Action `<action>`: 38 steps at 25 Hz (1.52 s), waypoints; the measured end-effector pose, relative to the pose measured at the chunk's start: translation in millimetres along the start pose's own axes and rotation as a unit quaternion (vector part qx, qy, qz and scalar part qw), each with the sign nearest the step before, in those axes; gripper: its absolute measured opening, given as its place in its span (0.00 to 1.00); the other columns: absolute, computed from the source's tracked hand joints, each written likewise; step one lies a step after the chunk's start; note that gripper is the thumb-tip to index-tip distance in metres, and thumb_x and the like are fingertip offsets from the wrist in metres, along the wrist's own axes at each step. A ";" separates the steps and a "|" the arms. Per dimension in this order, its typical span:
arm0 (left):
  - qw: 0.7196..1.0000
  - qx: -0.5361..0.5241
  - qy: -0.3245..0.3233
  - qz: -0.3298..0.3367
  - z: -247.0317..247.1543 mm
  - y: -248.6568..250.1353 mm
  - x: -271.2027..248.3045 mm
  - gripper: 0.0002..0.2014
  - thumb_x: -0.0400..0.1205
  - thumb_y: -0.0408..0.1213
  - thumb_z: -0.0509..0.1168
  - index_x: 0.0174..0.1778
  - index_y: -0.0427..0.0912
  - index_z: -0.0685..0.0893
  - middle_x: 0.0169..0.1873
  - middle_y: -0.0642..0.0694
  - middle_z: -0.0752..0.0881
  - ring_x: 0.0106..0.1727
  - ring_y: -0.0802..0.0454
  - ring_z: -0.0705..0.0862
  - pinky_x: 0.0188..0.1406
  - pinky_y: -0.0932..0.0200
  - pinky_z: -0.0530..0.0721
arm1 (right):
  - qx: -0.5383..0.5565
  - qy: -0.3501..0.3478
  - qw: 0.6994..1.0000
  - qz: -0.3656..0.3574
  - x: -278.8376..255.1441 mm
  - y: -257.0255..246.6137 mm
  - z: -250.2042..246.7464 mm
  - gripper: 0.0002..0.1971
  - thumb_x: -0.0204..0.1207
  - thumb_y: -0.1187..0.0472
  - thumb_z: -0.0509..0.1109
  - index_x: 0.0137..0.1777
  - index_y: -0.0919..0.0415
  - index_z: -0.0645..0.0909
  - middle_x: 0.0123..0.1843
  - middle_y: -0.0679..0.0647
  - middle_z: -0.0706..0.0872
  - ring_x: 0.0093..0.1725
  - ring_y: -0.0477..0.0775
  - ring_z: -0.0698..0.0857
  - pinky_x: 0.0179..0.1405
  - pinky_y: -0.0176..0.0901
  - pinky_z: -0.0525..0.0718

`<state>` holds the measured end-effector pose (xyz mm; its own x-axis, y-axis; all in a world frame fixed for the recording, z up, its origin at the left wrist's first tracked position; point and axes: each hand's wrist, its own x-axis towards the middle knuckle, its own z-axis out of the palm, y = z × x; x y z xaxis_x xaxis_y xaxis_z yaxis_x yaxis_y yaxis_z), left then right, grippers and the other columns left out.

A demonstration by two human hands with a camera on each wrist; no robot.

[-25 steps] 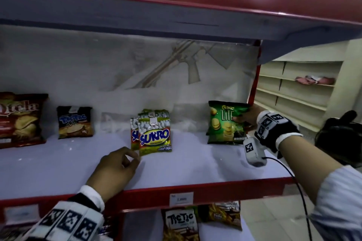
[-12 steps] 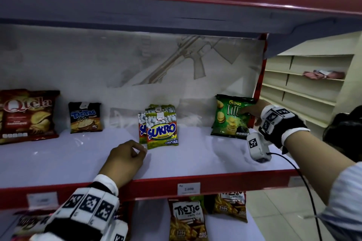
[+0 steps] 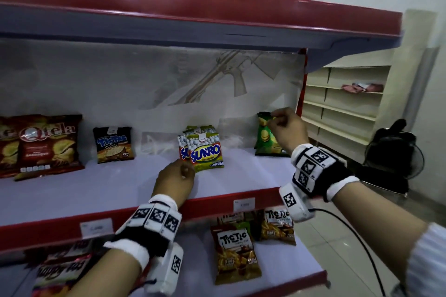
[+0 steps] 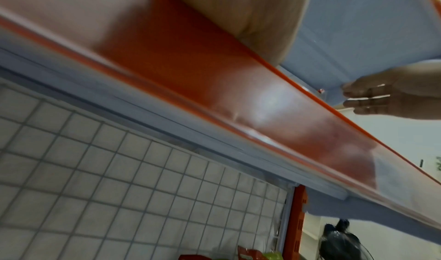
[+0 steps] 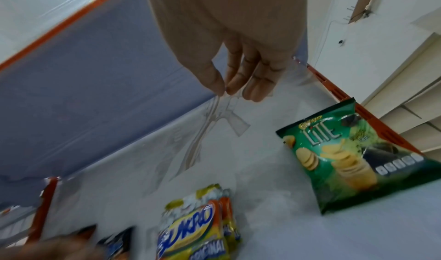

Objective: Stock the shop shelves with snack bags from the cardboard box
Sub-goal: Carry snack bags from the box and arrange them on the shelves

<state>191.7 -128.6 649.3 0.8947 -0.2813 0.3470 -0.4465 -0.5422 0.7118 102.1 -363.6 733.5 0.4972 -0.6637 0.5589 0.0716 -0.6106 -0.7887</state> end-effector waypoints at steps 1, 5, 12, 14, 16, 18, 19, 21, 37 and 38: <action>1.000 -0.008 0.010 0.019 -1.5 2.3 -3.5 0.08 0.82 0.37 0.62 0.52 0.43 0.86 0.57 0.37 0.82 0.52 0.38 0.85 0.58 0.54 0.80 | 0.001 -0.002 1.000 -0.018 -16.3 -3.9 3.2 0.09 0.74 0.70 0.68 0.53 0.65 0.81 0.32 0.46 0.79 0.32 0.44 0.78 0.30 0.25 0.72; 0.982 -0.055 0.128 0.128 -13.3 -11.7 -41.1 0.06 0.78 0.31 0.68 0.47 0.42 0.88 0.59 0.37 0.75 0.53 0.39 0.83 0.64 0.52 0.74 | 0.003 -0.026 0.998 -0.058 -95.0 -14.3 12.9 0.08 0.74 0.70 0.69 0.52 0.65 0.81 0.38 0.53 0.82 0.34 0.46 0.79 0.33 0.22 0.74; 0.966 -0.075 0.177 0.173 7.5 -94.3 -151.7 0.09 0.79 0.41 0.63 0.45 0.43 0.87 0.64 0.36 0.70 0.62 0.42 0.75 0.64 0.40 0.73 | 0.037 -0.122 0.989 -0.078 -241.9 24.3 34.9 0.07 0.77 0.66 0.69 0.52 0.54 0.79 0.41 0.53 0.83 0.38 0.43 0.82 0.35 0.26 0.77; 0.978 -0.076 0.135 0.142 26.0 -125.9 -179.2 0.03 0.79 0.35 0.68 0.46 0.43 0.86 0.65 0.39 0.67 0.62 0.49 0.71 0.63 0.45 0.73 | 0.024 -0.168 0.984 -0.046 -277.1 50.1 45.6 0.08 0.78 0.64 0.69 0.53 0.52 0.78 0.43 0.52 0.83 0.41 0.46 0.83 0.37 0.30 0.79; 0.993 -0.060 0.059 0.078 49.8 -165.0 -206.4 0.09 0.77 0.29 0.70 0.48 0.47 0.84 0.67 0.40 0.65 0.65 0.49 0.69 0.65 0.48 0.71 | 0.006 -0.224 0.974 0.004 -312.8 85.0 61.5 0.11 0.77 0.65 0.69 0.53 0.49 0.76 0.43 0.50 0.83 0.43 0.46 0.83 0.41 0.35 0.80; 0.999 -0.035 -0.026 0.003 71.9 -202.6 -229.0 0.12 0.77 0.29 0.70 0.52 0.47 0.83 0.70 0.41 0.60 0.69 0.44 0.68 0.68 0.51 0.69 | -0.009 -0.275 0.960 0.054 -344.6 121.3 73.8 0.14 0.77 0.66 0.69 0.55 0.47 0.76 0.45 0.51 0.83 0.45 0.47 0.83 0.46 0.39 0.81; 0.996 -0.021 -0.069 -0.042 84.0 -219.7 -238.7 0.12 0.78 0.31 0.69 0.56 0.46 0.82 0.73 0.42 0.57 0.73 0.42 0.65 0.71 0.51 0.68 | -0.024 -0.304 0.949 0.076 -359.7 142.0 80.3 0.13 0.76 0.66 0.69 0.57 0.49 0.77 0.48 0.52 0.84 0.47 0.48 0.83 0.48 0.38 0.81; 0.977 0.021 -0.159 -0.137 108.3 -251.6 -256.6 0.15 0.81 0.37 0.66 0.64 0.46 0.78 0.78 0.43 0.50 0.80 0.40 0.57 0.75 0.50 0.65 | -0.051 -0.354 0.926 0.116 -388.9 181.4 91.7 0.15 0.77 0.64 0.67 0.62 0.55 0.77 0.52 0.52 0.84 0.51 0.49 0.82 0.49 0.34 0.79; 0.882 -0.028 -0.289 -0.370 288.3 -406.5 -352.5 0.20 0.82 0.37 0.65 0.70 0.42 0.70 0.54 0.45 0.82 0.58 0.47 0.82 0.63 0.54 0.78 | -0.168 -0.505 0.811 0.240 -527.7 436.4 132.6 0.15 0.79 0.66 0.64 0.64 0.55 0.76 0.40 0.52 0.81 0.46 0.52 0.83 0.41 0.28 0.72; 0.875 -0.028 -0.298 -0.381 313.9 -434.3 -366.6 0.20 0.82 0.37 0.65 0.69 0.43 0.70 0.54 0.45 0.82 0.60 0.44 0.82 0.68 0.47 0.76 | -0.187 -0.507 0.806 0.243 -546.9 465.3 140.9 0.15 0.79 0.65 0.64 0.64 0.56 0.76 0.41 0.52 0.82 0.46 0.52 0.83 0.38 0.25 0.69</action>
<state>53.8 -38.5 21.2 0.7599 -0.2265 -0.6093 0.2930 -0.7173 0.6322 -14.6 -223.9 24.7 0.8519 -0.2863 -0.4385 -0.5164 -0.5981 -0.6129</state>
